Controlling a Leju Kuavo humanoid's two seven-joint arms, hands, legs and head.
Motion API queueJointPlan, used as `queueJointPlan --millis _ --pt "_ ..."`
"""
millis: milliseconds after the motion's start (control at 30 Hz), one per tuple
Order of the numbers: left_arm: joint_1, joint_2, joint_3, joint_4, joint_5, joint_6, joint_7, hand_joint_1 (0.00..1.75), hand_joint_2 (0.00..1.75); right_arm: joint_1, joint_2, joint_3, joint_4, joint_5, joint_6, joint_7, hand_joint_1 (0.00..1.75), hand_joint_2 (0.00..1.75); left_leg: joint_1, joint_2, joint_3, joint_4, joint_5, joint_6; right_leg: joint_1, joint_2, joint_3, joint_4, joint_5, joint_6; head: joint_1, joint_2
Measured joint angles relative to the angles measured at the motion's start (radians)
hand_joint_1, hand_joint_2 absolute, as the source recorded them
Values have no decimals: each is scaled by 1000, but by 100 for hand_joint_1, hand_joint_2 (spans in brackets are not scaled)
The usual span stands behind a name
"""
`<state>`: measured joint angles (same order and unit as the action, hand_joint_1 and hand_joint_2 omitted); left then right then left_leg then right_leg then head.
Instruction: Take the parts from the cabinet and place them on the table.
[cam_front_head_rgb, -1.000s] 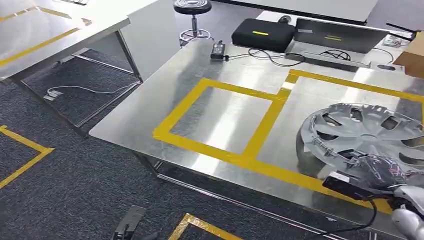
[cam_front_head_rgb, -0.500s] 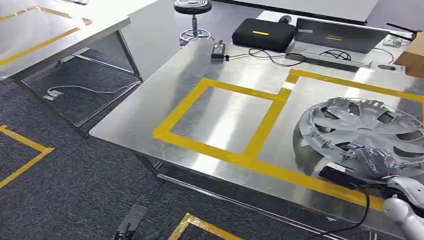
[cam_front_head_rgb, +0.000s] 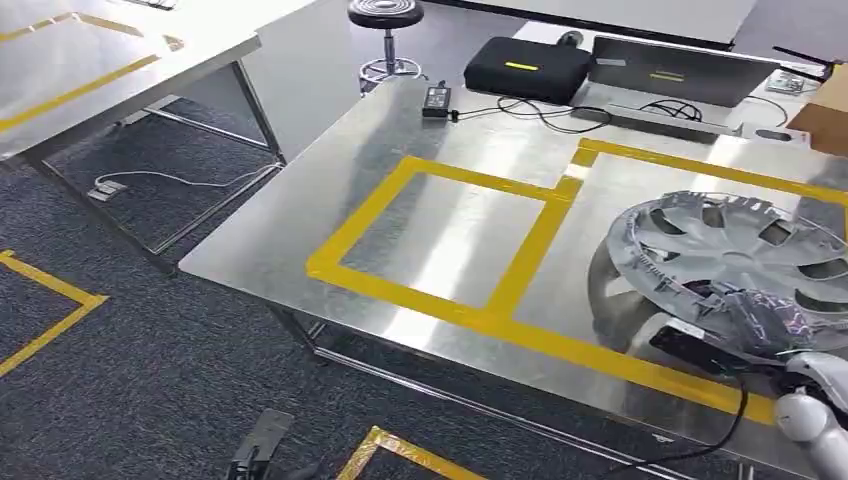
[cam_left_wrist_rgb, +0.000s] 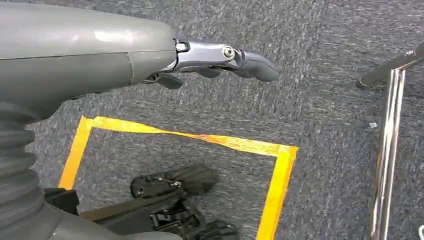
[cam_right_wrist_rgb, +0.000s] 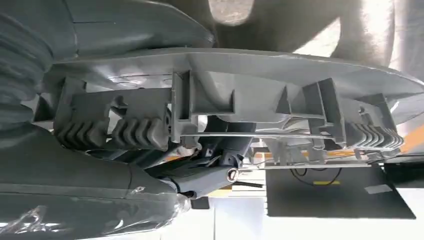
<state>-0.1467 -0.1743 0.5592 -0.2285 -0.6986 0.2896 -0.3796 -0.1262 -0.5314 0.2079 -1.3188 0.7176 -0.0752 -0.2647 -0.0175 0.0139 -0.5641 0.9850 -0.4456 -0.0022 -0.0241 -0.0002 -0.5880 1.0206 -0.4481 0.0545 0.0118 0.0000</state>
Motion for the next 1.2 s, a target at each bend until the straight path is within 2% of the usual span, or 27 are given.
queueJointPlan --millis 133,367,500,1067,1167,1200 --pt "-2 0 2 0 27 -33 -4 0 175 -5 0 -2 0 -2 0 -2 175 175 0 0 0 0 0 0 0 0 0 0 0 0 0 0" --pt "-2 2 13 0 59 -40 -8 0 175 -9 0 -4 0 -2 2 -6 175 175 0 0 -1 0 0 0 0 0 -1 0 0 0 0 0" --pt "-4 3 20 0 63 -9 -18 0 175 -13 0 -4 0 -2 2 -6 175 175 0 0 -1 0 0 0 0 0 -1 0 0 0 0 0" --pt "-6 2 24 0 70 -19 -35 0 175 -17 0 -2 3 1 5 -10 175 175 0 0 -1 0 0 0 0 0 -1 0 0 0 0 0" --pt "-7 -4 24 0 69 45 -69 0 175 -17 -2 -1 5 1 2 -10 175 175 0 0 -1 0 0 0 0 0 -2 0 0 0 0 0" --pt "-8 -5 24 0 76 31 -73 0 175 -17 -2 0 5 1 2 -10 175 175 0 0 -1 0 0 0 0 0 -2 0 0 0 0 0"
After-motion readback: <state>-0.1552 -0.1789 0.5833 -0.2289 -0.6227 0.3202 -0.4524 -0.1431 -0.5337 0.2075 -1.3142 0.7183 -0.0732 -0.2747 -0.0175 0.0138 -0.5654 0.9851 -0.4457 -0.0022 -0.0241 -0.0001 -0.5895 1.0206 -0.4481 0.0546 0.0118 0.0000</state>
